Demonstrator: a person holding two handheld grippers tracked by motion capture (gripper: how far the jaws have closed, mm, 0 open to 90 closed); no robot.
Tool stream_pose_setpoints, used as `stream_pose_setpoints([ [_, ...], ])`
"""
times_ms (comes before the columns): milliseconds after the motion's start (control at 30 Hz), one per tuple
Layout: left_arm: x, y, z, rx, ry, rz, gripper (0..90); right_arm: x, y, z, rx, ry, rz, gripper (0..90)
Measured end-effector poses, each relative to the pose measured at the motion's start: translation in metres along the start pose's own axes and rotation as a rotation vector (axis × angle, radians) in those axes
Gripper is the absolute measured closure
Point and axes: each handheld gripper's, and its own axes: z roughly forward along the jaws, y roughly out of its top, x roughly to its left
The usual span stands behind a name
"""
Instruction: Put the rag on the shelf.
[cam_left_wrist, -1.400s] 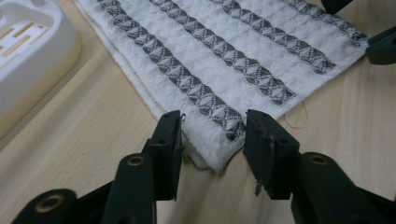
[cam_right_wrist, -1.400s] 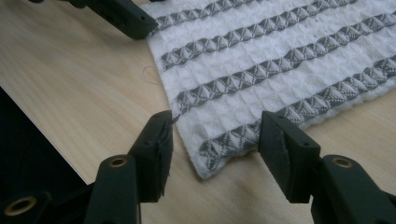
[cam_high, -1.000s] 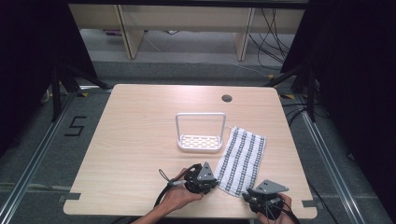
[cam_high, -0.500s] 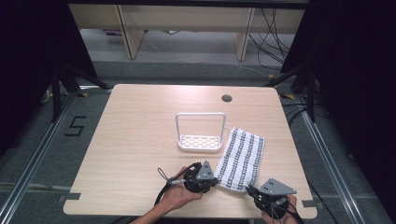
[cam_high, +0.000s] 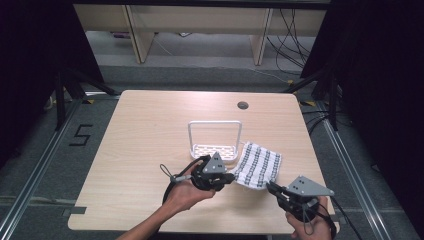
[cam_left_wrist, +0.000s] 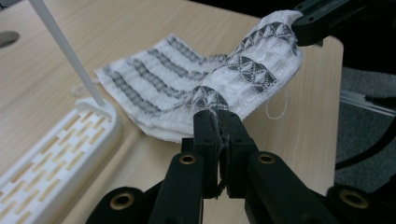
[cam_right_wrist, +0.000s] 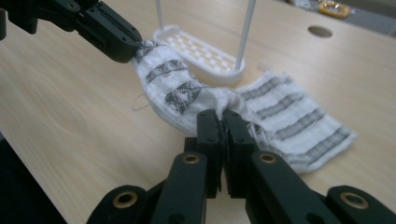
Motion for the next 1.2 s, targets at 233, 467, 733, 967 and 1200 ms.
stream_pose_setpoints([
  [233, 0.0, 0.046, -0.053, -0.062, -0.004, 0.025, 86.5, -0.001, 0.059, -0.031, -0.108, 0.011, -0.061, 88.0],
  [467, -0.002, 0.079, -0.104, -0.096, 0.009, 0.01, 86.5, 0.006, 0.099, -0.05, -0.182, 0.06, -0.088, 88.0],
  [733, 0.005, 0.087, -0.132, -0.106, 0.035, -0.01, 86.3, 0.008, 0.119, -0.043, -0.241, 0.13, -0.09, 88.0],
  [967, 0.022, 0.086, -0.141, -0.096, 0.075, -0.043, 86.3, 0.012, 0.137, -0.034, -0.241, 0.133, -0.103, 88.0],
  [1200, 0.04, 0.09, -0.151, -0.133, 0.126, -0.067, 86.3, 0.01, 0.162, -0.015, -0.233, 0.131, -0.118, 88.0],
])
